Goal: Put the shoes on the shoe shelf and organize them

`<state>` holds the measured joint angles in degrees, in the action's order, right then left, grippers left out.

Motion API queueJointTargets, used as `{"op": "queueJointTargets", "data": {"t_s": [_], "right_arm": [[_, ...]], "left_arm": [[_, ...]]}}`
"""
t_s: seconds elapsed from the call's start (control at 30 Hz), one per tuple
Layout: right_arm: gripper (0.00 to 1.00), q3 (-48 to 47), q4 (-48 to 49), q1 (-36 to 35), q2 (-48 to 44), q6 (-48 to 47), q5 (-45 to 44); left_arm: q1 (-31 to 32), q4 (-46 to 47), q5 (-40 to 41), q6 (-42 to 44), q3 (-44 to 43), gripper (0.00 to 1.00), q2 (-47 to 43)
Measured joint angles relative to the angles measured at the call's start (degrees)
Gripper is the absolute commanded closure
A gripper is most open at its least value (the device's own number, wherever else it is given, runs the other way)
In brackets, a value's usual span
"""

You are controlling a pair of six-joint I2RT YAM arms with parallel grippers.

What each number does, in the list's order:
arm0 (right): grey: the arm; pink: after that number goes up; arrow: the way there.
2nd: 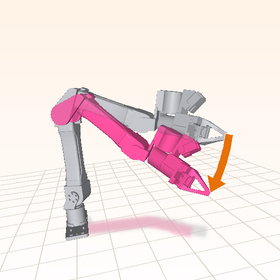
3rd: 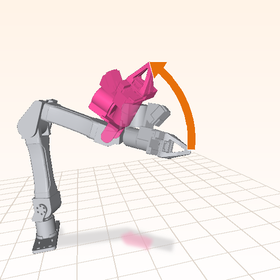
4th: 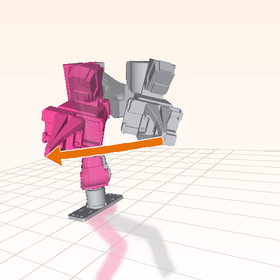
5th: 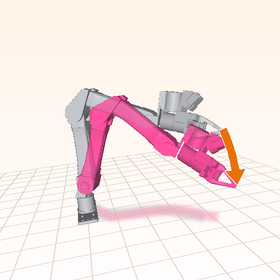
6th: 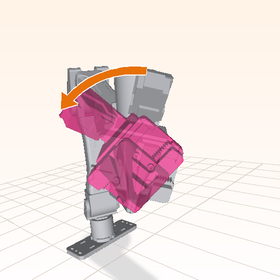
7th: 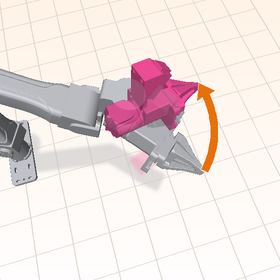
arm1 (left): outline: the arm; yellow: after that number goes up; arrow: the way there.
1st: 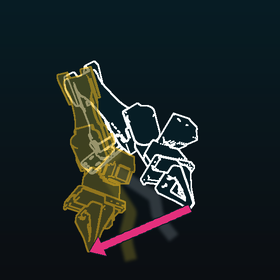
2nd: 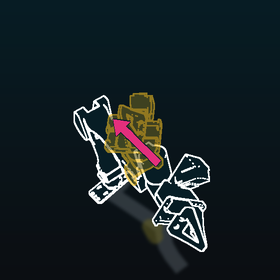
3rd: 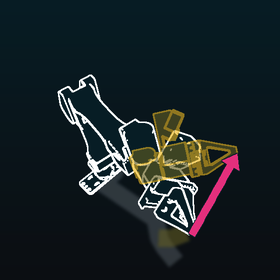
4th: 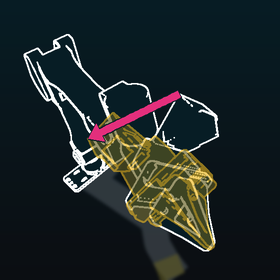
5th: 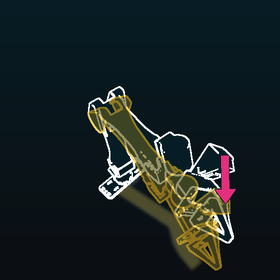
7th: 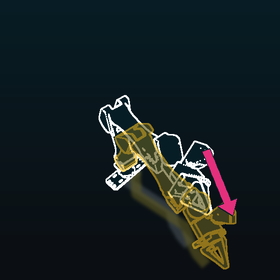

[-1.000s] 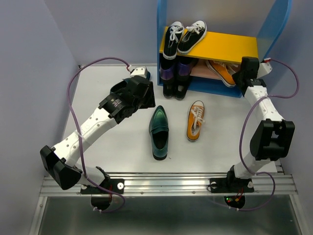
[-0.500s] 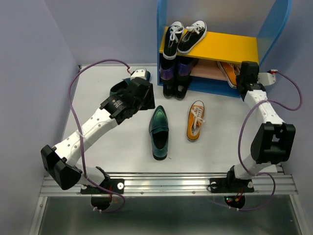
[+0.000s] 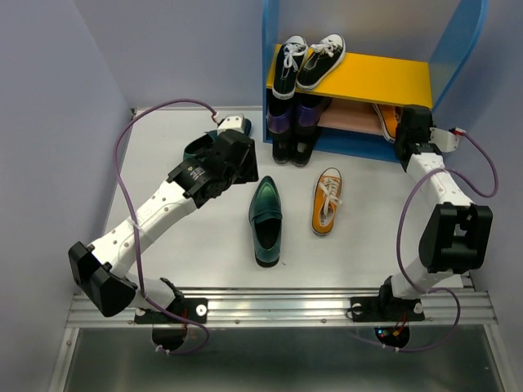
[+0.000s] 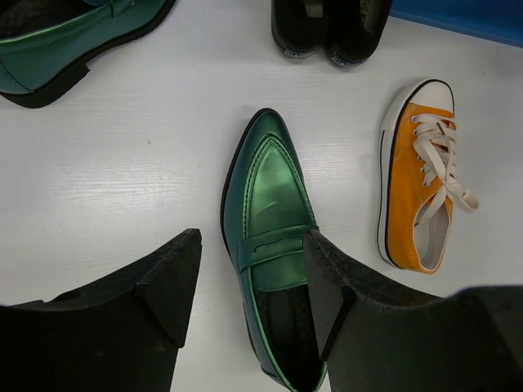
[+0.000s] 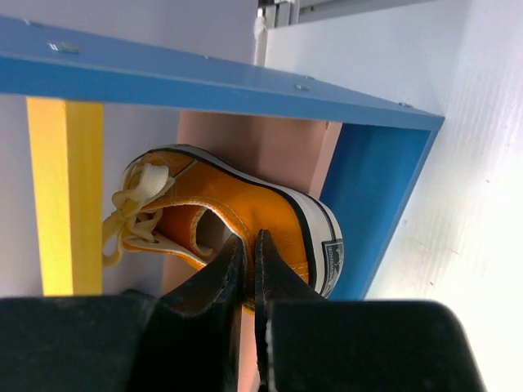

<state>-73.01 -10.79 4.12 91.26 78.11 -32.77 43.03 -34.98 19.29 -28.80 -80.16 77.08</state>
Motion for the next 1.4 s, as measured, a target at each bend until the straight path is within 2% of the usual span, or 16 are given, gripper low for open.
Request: {"op": "queueJointTargets", "data": {"t_s": [0.4,0.5,0.6,0.67,0.73,0.8,0.87,1.1,1.27,1.4], "right_arm": [[0.99,1.3,3.0,0.0,0.1,2.5,-3.5],[0.87,1.2,4.0,0.0,1.0,2.4,-3.2],[0.53,1.1,5.4,0.0,2.1,2.4,-2.7],[0.5,0.9,6.8,0.0,2.1,2.2,-2.4],[0.38,0.6,8.5,0.0,2.1,1.6,-2.1],[0.36,0.5,9.9,0.1,1.8,0.5,-1.7],[0.27,0.5,10.3,0.1,1.1,-1.0,-0.7],[0.09,2.2,7.9,0.1,-6.7,-11.9,7.0],[0.08,4.6,6.7,0.1,-17.6,-21.7,12.7],[0.08,7.1,1.8,-0.1,-24.5,-29.3,18.8]], "left_arm": [[0.0,0.0,0.3,-0.1,0.0,0.37,0.0],[0.0,0.0,0.3,-0.2,0.0,0.37,0.0],[0.0,0.2,0.3,-0.3,0.8,0.37,-0.4],[0.0,0.0,0.3,-0.5,1.5,0.37,-0.9],[0.0,0.0,0.3,-0.6,1.7,0.37,-1.1],[0.0,0.1,0.3,-0.7,1.8,0.37,-1.3],[0.0,0.1,0.3,-0.7,1.8,0.37,-1.3],[0.0,0.0,1.6,-0.6,1.8,0.36,-2.1],[0.0,0.0,3.3,0.0,1.8,0.36,-3.6],[-0.3,0.1,4.5,0.9,1.3,0.35,-3.9]]}}
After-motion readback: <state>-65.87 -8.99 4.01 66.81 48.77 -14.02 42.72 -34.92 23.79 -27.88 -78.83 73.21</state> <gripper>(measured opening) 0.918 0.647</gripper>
